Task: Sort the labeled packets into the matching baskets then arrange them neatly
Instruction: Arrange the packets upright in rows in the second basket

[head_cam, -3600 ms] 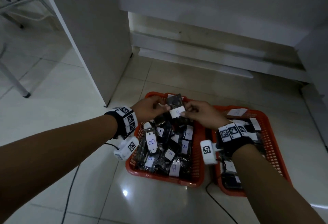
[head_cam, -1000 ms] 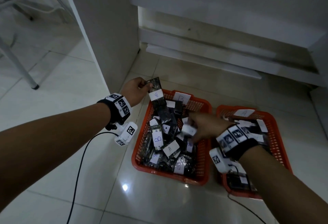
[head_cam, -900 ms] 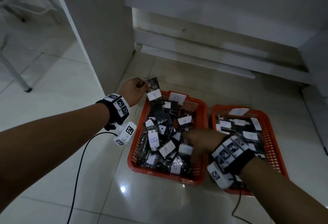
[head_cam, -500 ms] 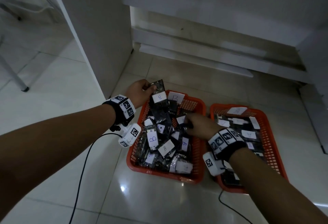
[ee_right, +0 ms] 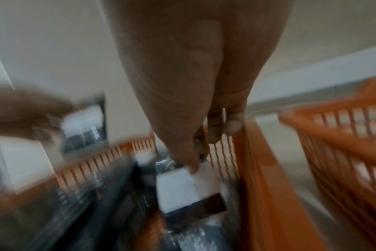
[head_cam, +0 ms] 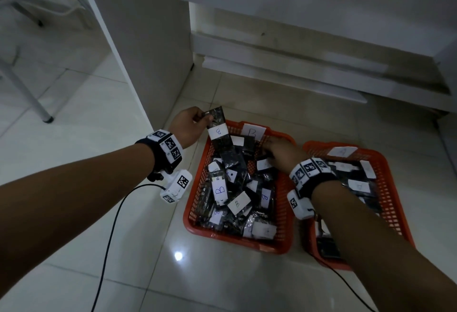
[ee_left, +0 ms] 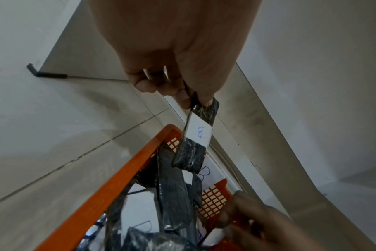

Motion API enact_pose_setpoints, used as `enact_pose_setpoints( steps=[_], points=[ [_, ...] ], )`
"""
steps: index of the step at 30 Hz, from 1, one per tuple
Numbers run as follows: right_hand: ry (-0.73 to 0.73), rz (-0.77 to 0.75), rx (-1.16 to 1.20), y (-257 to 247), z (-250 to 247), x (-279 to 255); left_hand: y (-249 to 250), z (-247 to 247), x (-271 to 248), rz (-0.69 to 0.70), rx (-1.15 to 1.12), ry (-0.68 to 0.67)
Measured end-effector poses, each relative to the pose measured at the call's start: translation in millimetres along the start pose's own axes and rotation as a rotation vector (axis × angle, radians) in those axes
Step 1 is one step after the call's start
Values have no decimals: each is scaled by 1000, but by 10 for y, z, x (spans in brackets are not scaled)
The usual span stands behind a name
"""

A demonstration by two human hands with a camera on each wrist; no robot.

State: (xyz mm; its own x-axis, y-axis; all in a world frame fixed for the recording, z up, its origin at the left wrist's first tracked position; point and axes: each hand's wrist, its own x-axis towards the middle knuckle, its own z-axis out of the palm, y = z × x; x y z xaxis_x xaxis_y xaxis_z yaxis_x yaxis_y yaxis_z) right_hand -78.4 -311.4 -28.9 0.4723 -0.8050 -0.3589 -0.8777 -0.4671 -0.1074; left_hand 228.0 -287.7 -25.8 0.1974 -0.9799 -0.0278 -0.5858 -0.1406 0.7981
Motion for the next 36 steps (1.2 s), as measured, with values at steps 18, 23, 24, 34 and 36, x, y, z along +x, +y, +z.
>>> enact_pose_setpoints(
  steps=[18, 23, 24, 34, 36],
  points=[
    [-230, -31, 221, -637, 21, -971, 334, 207, 11, 49, -12, -34],
    [-116, 38, 344, -854, 231, -917, 188, 29, 53, 41, -39, 18],
    [-104, 43, 352, -867, 282, -911, 179, -13, 59, 36, -44, 32],
    [103, 24, 505, -761, 336, -908, 210, -93, 81, 43, -11, 61],
    [111, 26, 617, -740, 284, -931, 243, -60, 82, 57, -23, 58]
  ],
)
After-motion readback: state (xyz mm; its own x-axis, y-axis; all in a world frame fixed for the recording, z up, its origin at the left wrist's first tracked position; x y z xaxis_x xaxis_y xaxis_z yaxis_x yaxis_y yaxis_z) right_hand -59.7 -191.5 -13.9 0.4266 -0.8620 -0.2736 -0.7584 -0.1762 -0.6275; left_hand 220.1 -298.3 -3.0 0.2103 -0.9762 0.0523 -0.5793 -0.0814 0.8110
